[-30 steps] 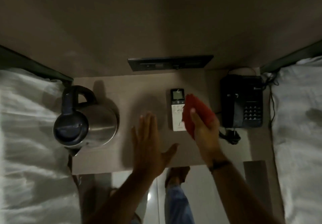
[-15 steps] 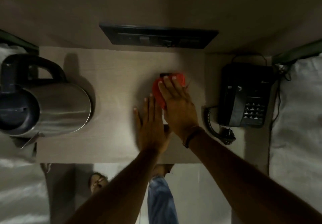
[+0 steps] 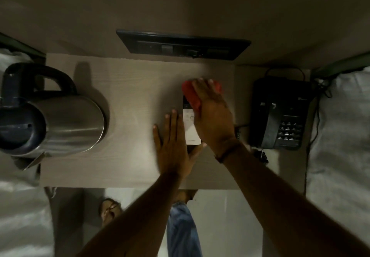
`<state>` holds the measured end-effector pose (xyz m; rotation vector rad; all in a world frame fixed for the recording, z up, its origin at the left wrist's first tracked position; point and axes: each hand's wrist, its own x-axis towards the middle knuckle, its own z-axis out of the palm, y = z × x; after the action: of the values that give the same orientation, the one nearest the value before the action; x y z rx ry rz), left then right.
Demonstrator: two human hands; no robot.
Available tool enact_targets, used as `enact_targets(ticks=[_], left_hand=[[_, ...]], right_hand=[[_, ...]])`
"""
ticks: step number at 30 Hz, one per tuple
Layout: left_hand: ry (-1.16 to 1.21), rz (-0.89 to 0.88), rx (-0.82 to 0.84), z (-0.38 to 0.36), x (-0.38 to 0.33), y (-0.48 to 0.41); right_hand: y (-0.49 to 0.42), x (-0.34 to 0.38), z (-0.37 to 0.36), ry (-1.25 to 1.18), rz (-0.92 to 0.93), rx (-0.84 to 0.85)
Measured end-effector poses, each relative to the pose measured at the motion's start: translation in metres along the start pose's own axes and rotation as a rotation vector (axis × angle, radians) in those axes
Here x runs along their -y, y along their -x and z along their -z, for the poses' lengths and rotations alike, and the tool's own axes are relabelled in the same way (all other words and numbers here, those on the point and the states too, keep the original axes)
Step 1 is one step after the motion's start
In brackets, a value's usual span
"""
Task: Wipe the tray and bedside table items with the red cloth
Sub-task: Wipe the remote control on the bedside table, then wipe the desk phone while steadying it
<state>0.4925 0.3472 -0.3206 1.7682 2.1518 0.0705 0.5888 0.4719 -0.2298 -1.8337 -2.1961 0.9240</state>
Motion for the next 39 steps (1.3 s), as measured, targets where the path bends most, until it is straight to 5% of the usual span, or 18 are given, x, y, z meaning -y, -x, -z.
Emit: enact_targets(ticks=[3, 9, 13, 16, 19, 21, 24, 28, 33, 35, 39], left_hand=[[-0.051, -0.010, 0.003, -0.004, 0.002, 0.000], [-0.018, -0.011, -0.012, -0.003, -0.002, 0.001], [0.037, -0.002, -0.007, 0.006, -0.004, 0.000], [0.049, 0.009, 0.046, 0.010, -0.002, 0.001], [0.055, -0.009, 0.051, 0.017, -0.001, 0.005], [0.092, -0.101, 0.029, 0.024, -0.016, 0.011], [0.281, -0.320, 0.049, 0.026, -0.071, 0.015], [0.331, -0.319, 0.151, 0.018, -0.164, -0.009], [0.284, -0.218, 0.141, -0.007, -0.194, -0.041], [0.272, -0.249, 0.080, -0.019, -0.186, -0.041], [0.181, -0.292, -0.090, -0.041, -0.179, -0.041]], right_hand=[[0.005, -0.004, -0.026, 0.223, 0.074, 0.162], [0.060, -0.018, -0.030, 0.214, 0.154, 0.263], [0.083, -0.014, -0.004, -0.159, -0.024, 0.398], [0.115, -0.018, 0.025, -0.740, -0.311, 0.511], [0.148, -0.034, 0.071, -1.139, -0.592, 0.328], [0.158, -0.047, 0.106, -1.219, -0.626, 0.098], [0.142, -0.066, 0.155, -1.150, -0.475, -0.140], [0.080, -0.105, 0.176, -0.776, -0.243, -0.302], [0.017, -0.145, 0.143, -0.088, -0.117, -0.091], [0.018, -0.152, 0.122, 0.069, -0.011, -0.009], [0.040, -0.161, 0.095, 0.145, 0.047, -0.103]])
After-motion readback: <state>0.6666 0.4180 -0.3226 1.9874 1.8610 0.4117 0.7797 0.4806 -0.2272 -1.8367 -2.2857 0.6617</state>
